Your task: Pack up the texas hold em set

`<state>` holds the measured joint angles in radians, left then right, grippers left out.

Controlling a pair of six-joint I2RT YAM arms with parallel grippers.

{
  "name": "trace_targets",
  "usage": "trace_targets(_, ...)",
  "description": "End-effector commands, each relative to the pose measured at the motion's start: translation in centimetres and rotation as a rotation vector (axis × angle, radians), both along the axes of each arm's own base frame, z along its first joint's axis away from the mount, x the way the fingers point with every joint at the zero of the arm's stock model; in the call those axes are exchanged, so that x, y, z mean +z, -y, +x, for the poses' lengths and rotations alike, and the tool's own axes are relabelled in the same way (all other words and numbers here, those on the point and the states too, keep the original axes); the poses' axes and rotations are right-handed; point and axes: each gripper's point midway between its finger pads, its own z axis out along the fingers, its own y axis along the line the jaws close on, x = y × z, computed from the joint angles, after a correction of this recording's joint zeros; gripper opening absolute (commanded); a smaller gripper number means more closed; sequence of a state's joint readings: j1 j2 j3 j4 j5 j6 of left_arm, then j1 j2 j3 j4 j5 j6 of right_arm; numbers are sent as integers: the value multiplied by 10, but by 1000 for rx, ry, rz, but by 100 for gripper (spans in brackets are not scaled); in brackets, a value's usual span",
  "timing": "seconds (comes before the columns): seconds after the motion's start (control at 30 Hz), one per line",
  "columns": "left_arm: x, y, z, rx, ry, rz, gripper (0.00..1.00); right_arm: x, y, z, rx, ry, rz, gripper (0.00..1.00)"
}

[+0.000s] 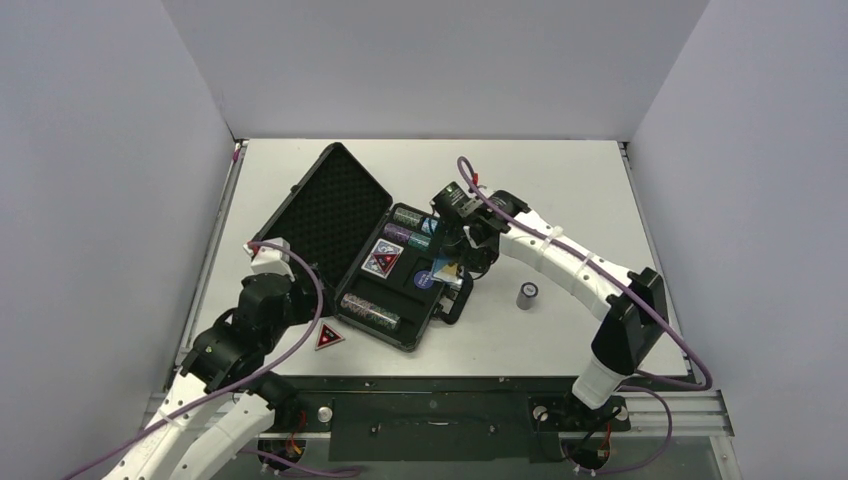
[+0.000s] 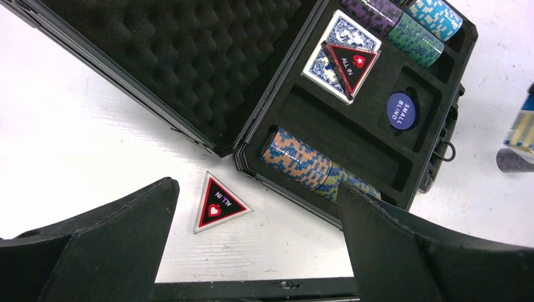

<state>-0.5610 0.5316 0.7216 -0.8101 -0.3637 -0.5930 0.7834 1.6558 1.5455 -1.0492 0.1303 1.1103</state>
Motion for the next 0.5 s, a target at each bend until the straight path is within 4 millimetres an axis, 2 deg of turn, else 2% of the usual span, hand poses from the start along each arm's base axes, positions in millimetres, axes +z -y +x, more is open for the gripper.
trace_targets(0.0, 13, 0, 7, 0, 77, -20, 96, 9, -14, 12, -105, 41, 34, 0)
trace_targets(0.2, 12, -4, 8, 24, 75, -7, 96, 4, -22, 19, -166, 41, 29, 0)
trace_targets(0.47, 9, -4, 8, 26, 55, 1, 96, -16, -33, 25, -252, 19, 53, 0)
